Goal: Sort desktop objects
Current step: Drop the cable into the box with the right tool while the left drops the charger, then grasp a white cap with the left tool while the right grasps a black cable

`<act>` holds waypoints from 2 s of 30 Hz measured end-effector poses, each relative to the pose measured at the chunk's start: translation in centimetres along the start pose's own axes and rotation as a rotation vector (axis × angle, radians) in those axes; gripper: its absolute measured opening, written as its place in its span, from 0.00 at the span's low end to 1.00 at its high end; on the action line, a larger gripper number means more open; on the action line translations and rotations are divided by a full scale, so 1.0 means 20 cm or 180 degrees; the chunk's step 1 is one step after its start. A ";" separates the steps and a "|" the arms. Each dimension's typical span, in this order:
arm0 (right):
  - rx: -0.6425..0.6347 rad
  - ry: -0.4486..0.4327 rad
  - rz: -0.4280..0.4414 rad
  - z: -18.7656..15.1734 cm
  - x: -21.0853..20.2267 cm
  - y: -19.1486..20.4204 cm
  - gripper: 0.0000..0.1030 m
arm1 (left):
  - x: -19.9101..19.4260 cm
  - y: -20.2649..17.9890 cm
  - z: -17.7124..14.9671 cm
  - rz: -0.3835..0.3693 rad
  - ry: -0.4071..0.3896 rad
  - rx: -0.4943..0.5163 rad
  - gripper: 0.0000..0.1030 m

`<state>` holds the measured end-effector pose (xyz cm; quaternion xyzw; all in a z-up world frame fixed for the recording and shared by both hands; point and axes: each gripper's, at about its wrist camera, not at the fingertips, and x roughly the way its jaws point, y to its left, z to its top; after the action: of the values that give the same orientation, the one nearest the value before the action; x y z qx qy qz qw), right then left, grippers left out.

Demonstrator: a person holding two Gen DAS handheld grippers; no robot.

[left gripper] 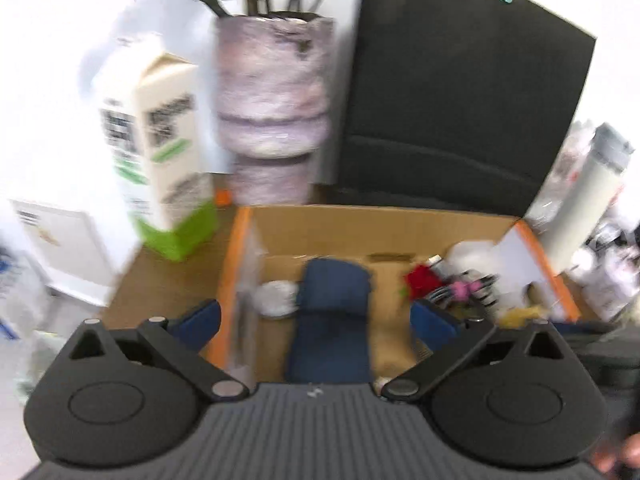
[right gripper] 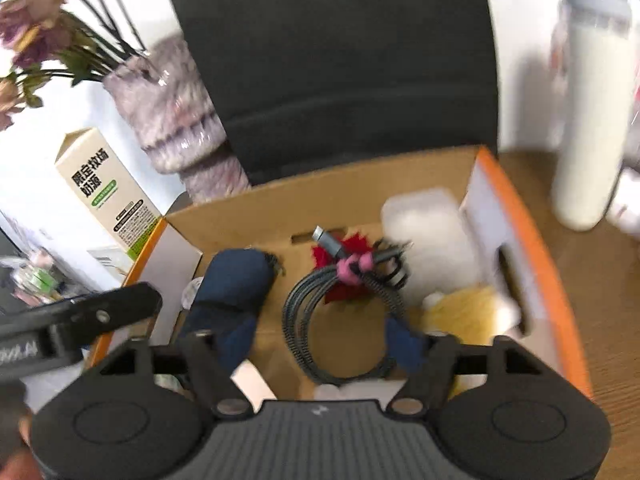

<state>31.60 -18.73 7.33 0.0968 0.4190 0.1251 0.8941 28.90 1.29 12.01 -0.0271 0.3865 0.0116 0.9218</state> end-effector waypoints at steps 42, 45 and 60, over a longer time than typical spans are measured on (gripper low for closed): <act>-0.0695 -0.0750 -0.0491 -1.66 -0.97 0.12 0.90 | -0.86 0.02 -1.58 -0.0283 -0.0516 0.0143 1.00; -0.0629 -0.0709 -0.0473 -1.65 -0.96 0.09 0.90 | -0.83 0.05 -1.57 -0.0326 -0.0409 0.0045 1.00; -0.0490 -0.1000 -0.0516 -1.25 -0.89 -0.09 0.75 | -0.73 0.15 -1.22 0.0217 -0.0830 0.0364 0.87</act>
<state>1.47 -24.05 3.91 0.0123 0.2698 0.0676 0.9604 1.10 2.91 5.16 0.0403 0.2641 0.0242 0.9633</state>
